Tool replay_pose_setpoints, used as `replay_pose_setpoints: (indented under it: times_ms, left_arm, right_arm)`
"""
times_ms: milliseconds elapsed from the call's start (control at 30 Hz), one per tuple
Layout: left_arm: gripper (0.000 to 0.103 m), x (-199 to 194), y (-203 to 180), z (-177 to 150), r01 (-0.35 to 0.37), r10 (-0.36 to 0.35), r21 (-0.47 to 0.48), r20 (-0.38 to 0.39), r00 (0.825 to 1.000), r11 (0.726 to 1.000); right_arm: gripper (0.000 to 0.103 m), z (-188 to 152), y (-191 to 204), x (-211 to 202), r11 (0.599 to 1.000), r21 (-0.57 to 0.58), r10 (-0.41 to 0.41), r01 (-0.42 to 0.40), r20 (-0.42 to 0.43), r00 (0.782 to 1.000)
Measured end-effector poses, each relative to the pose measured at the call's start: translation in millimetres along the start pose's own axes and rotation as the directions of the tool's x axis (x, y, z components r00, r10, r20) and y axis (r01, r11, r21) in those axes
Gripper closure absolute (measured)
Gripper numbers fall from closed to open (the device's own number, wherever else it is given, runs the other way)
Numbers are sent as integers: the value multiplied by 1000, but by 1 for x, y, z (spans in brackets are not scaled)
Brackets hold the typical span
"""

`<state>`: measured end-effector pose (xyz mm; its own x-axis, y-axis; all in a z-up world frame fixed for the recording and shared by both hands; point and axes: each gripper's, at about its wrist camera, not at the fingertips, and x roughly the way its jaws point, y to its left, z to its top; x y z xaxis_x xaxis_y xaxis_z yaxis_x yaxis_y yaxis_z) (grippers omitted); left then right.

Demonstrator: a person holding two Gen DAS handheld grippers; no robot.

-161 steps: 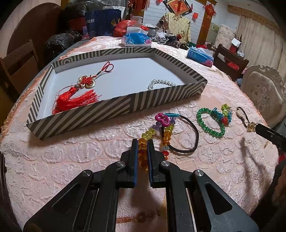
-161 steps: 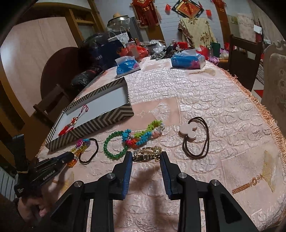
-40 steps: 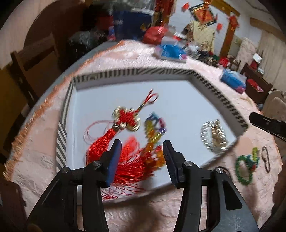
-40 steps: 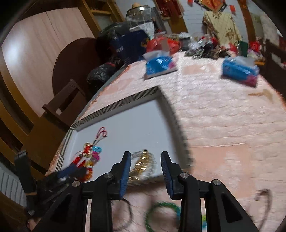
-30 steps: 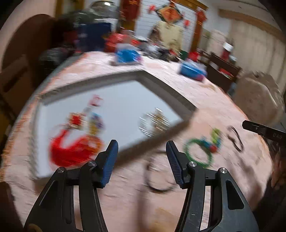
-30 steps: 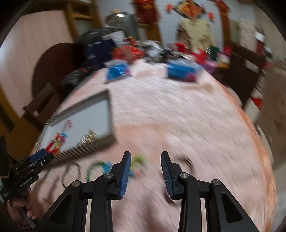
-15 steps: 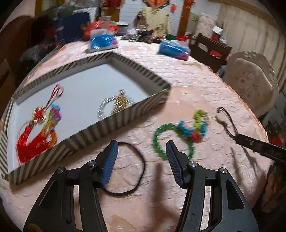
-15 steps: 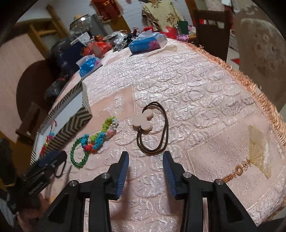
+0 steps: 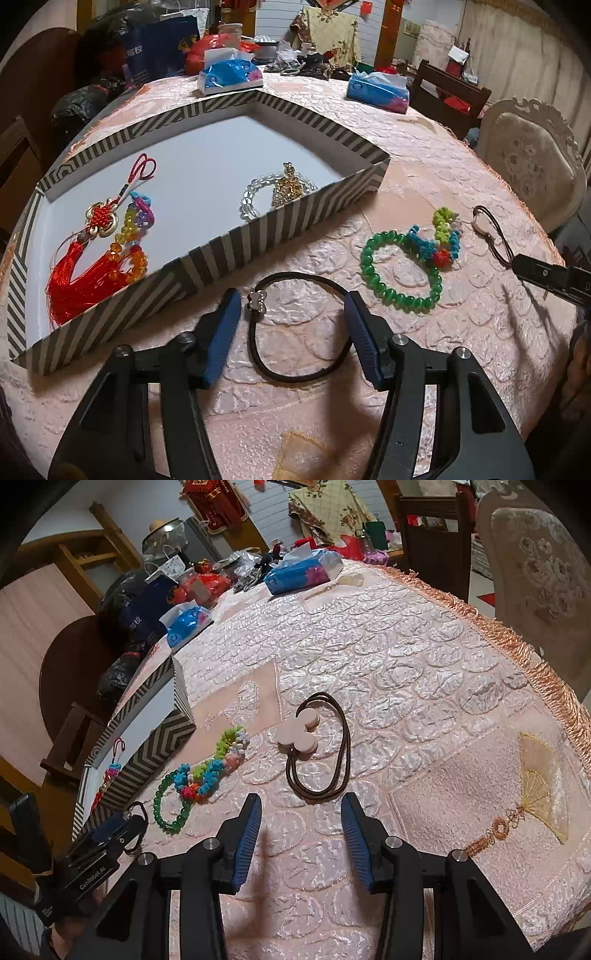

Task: Organize jewelry
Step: 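Grasp the plain black elastic hair tie with the left tool, then grasp the black hair tie with white flower beads with the right tool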

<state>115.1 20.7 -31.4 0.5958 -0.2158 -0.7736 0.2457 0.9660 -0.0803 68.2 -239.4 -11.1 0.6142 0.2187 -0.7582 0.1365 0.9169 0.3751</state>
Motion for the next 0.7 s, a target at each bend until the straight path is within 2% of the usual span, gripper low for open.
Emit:
replay_pose_setpoints:
  times_ms: [33, 67, 133, 367, 533, 700]
  left_arm:
    - [75, -1, 6, 0, -2, 2, -29, 6, 1000, 1000]
    - [87, -1, 12, 1, 9, -9, -57, 8, 1000, 998]
    - [94, -2, 21, -1, 37, -36, -95, 11, 999, 995]
    - [93, -9, 17, -5, 27, -26, -84, 22, 999, 996]
    - [93, -16, 17, -6, 4, 2, -90, 61, 998, 996]
    - [93, -11, 28, -6, -3, 7, -142, 34, 999, 990]
  right_arm:
    - [60, 0, 0, 0, 1000, -1, -1, 1, 0, 1000]
    - [60, 0, 0, 0, 1000, -1, -2, 2, 0, 1000]
    - [60, -1, 1, 0, 1000, -5, -4, 4, 1, 1000]
    - [60, -1, 1, -2, 1000, -8, -12, 12, 1, 1000]
    - [60, 2, -9, -10, 997, 36, -65, 63, 49, 997]
    - [60, 12, -3, -7, 994, -7, -110, 111, 69, 991]
